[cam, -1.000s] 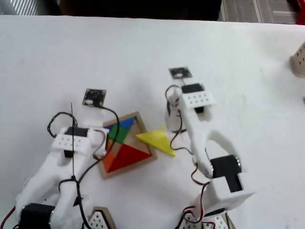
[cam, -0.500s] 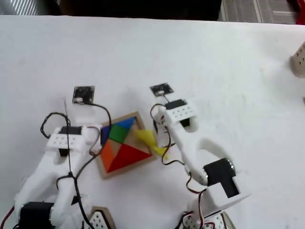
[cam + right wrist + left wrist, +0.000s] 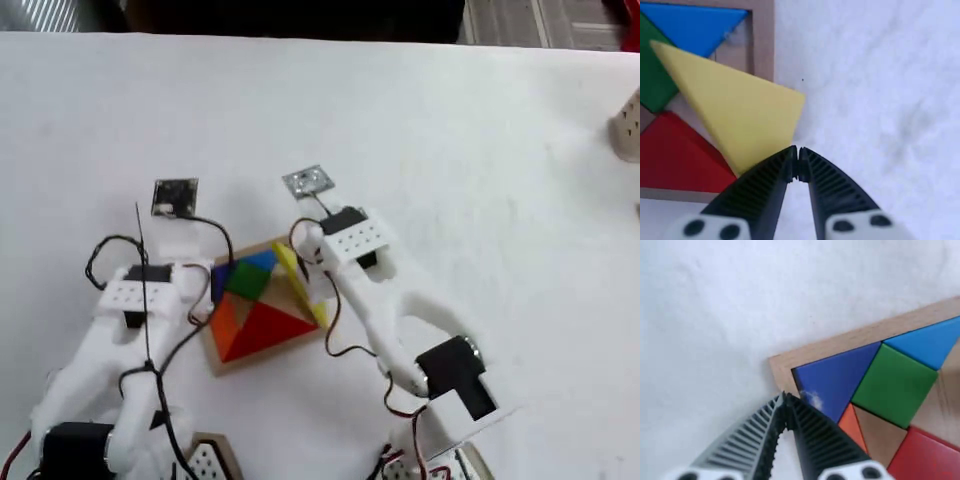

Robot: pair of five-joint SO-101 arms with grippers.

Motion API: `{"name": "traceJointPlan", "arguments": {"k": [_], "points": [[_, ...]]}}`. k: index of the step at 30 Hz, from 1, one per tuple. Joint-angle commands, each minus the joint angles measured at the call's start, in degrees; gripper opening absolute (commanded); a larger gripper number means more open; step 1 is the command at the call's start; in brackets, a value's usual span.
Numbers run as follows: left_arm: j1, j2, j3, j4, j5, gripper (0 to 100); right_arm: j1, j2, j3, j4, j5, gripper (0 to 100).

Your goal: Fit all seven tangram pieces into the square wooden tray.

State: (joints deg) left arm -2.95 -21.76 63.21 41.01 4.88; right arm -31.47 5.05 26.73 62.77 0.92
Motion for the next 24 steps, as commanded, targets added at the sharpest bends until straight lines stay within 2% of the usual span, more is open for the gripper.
{"name": "traceJointPlan", "arguments": {"k": [1, 13, 20, 24], "points": [[1.27, 0.04, 0.35, -1.32, 0.35, 2, -2.86, -0.92, -2.55, -1.19, -0.62, 1.8], [1.36, 0.04, 0.35, -1.32, 0.35, 2, -11.38, -1.89, -3.69, -1.8, -0.62, 1.8], [1.36, -0.04, 0.35, -1.32, 0.26, 2, -3.3, -14.02, -2.73, 3.65, -0.62, 1.8], [1.36, -0.48, 0.09, -1.32, 0.53, 2, 0.92, -17.98, 0.62, 0.57, -0.62, 1.8]]}}
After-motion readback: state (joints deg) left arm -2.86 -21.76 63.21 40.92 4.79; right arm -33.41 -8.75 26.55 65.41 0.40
